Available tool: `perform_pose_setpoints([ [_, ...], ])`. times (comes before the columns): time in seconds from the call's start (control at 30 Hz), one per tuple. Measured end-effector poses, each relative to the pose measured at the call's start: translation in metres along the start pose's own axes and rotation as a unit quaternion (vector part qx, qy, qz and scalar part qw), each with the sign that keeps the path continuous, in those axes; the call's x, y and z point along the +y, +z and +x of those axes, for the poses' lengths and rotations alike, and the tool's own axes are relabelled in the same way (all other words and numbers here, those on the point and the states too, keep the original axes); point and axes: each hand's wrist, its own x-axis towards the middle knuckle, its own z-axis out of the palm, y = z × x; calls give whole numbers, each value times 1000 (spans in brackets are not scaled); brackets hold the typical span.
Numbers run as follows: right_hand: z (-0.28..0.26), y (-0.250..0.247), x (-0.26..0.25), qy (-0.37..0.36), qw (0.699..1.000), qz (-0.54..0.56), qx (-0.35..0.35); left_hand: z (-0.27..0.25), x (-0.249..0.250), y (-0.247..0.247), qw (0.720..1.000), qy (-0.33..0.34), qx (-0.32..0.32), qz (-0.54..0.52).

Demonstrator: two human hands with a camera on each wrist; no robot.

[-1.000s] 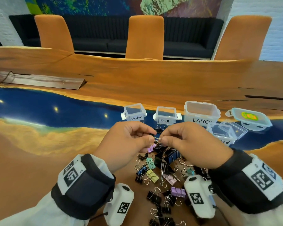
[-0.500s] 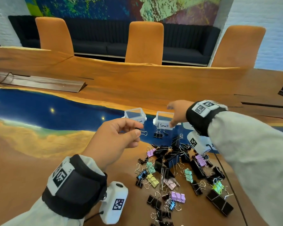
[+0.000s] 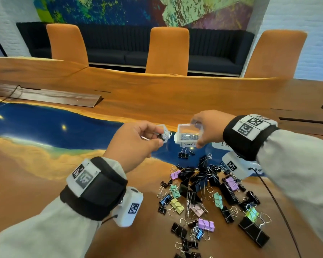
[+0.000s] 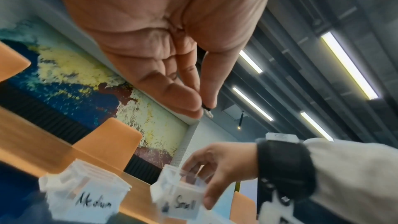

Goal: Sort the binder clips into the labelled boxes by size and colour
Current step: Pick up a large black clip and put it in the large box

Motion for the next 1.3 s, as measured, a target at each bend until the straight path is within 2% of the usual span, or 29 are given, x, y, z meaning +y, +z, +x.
perform_pose_setpoints([
  [0.13, -30, -10, -11, -38, 999, 15, 0, 21, 12, 17, 996, 43, -20, 80],
  [0.23, -39, -10, -15, -47, 998, 38, -2, 29, 19, 33, 986, 66, -63, 141],
  [0.3, -41, -8, -13, -45, 998, 54, -5, 32, 21, 36, 979, 81, -61, 178],
  [0.4, -36, -5, -4, -27, 998, 53, -16, 34, 20, 25, 984, 85, 1, 157],
  [0.47, -30, -3, 2, -12, 999, 43, -16, 31, 16, 15, 990, 69, 20, 125],
  [0.67, 15, -4, 10, 40, 999, -8, 10, 13, -7, 2, 995, 27, 15, 98],
  [0.77, 38, 6, 9, 59, 996, -56, -25, 7, -14, -3, 993, 8, -1, 116],
  [0.87, 52, 22, 13, 69, 993, -69, -60, 1, -15, -7, 990, -6, -30, 137],
  [0.97, 53, 27, 18, 84, 993, -50, -66, -5, -15, -8, 986, -9, -56, 158],
  [1.1, 27, 8, 23, 76, 997, 20, -2, -17, -11, 0, 969, 0, -132, 210],
  [1.23, -26, -3, 23, 45, 988, 92, 113, -36, -7, 20, 918, 11, -268, 290],
  [1.3, -52, 3, 19, 23, 985, 97, 138, -46, -4, 31, 884, 27, -326, 333],
])
